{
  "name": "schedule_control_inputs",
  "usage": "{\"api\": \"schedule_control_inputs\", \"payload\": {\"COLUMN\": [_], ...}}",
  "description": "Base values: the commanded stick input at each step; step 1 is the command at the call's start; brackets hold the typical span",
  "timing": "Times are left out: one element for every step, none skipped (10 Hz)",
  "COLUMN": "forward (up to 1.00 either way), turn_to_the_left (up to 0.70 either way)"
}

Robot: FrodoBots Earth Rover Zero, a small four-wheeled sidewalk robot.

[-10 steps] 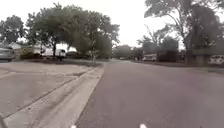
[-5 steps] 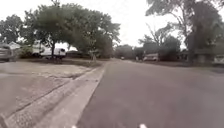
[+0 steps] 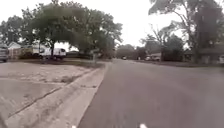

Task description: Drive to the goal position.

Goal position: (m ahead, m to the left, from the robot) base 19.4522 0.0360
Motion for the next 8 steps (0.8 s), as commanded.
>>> {"api": "schedule_control_inputs", "payload": {"forward": [1.00,1.00,1.00,1.00,1.00,1.00,1.00,1.00], "turn_to_the_left": [0.00,0.00,0.00,0.00,0.00,0.00,0.00,-0.03]}}
